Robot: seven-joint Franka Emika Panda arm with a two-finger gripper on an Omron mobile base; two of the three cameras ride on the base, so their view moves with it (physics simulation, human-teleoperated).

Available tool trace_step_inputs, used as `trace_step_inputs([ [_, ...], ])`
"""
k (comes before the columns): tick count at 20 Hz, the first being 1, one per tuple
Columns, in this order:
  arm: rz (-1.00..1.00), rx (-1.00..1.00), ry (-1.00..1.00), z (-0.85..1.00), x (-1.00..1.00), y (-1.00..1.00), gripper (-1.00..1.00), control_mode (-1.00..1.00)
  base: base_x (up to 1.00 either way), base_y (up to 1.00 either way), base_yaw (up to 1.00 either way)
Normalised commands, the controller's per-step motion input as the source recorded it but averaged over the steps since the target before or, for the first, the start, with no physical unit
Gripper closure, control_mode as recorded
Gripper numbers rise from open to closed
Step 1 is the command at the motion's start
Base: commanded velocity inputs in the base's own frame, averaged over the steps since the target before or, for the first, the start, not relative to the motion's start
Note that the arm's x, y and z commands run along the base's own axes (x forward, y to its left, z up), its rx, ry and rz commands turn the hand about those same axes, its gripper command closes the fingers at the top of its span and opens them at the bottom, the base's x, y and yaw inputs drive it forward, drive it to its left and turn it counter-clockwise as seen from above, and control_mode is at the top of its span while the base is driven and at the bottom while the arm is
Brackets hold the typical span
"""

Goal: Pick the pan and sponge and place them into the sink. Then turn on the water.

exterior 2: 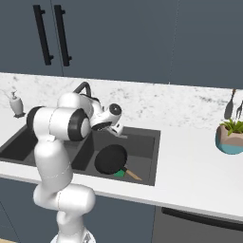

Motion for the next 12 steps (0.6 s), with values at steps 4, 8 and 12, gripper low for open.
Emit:
trace_step_inputs([
  [4,0.00,0.01,-0.07,0.00,0.36,0.16,-1.00,-1.00,0.00,0.00,0.00],
  [8,0.00,0.01,-0.04,0.00,0.44,0.13,-1.00,-1.00,0.00,0.00,0.00],
  [12,0.00,0.02,-0.03,0.00,0.42,0.09,-1.00,-1.00,0.00,0.00,0.00],
])
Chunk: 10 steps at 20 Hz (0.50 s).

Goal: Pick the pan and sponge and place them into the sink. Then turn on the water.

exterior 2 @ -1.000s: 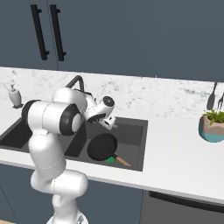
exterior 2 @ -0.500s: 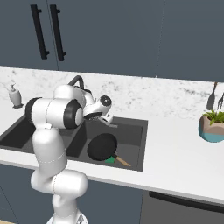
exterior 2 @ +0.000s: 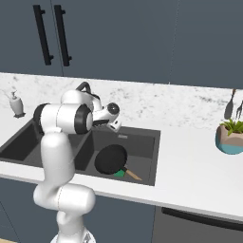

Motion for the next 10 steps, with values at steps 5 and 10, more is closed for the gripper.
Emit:
trace_step_inputs([
  [5,0.00,0.03,-0.02,0.00,0.36,0.08,-1.00,-1.00,0.00,0.00,0.00],
  [10,0.00,0.03,0.00,0.00,0.36,0.04,-1.00,-1.00,0.00,0.00,0.00],
])
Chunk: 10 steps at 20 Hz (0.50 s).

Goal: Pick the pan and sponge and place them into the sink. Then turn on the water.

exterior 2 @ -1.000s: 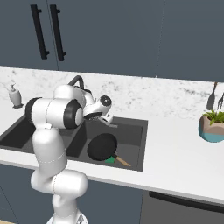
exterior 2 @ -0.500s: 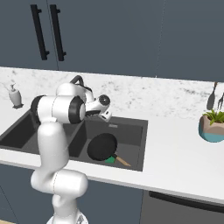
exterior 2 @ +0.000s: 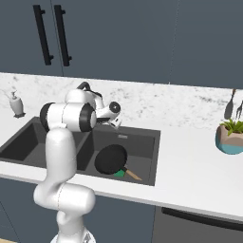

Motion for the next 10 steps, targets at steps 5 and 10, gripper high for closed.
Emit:
trace_step_inputs([
  [5,0.00,0.02,0.00,0.00,0.37,0.01,-1.00,-1.00,0.00,0.00,0.00],
  [10,0.00,0.01,0.00,0.00,0.38,0.02,-1.00,-1.00,0.00,0.00,0.00],
])
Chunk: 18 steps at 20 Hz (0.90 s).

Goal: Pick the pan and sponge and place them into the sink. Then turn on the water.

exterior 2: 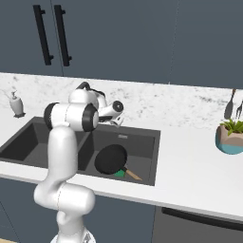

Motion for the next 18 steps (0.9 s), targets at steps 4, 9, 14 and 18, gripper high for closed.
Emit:
trace_step_inputs([
  [4,0.00,0.00,0.00,0.00,0.31,0.03,-1.00,-1.00,0.00,0.00,0.00],
  [9,0.00,0.00,0.00,0.00,0.24,0.08,-1.00,-1.00,0.00,0.00,0.00],
  [14,-0.01,0.00,-0.02,-0.02,0.11,0.28,-1.00,-1.00,0.00,0.00,0.00],
  [18,-0.01,0.01,0.00,-0.04,0.10,0.10,-1.00,-1.00,0.00,0.00,0.00],
])
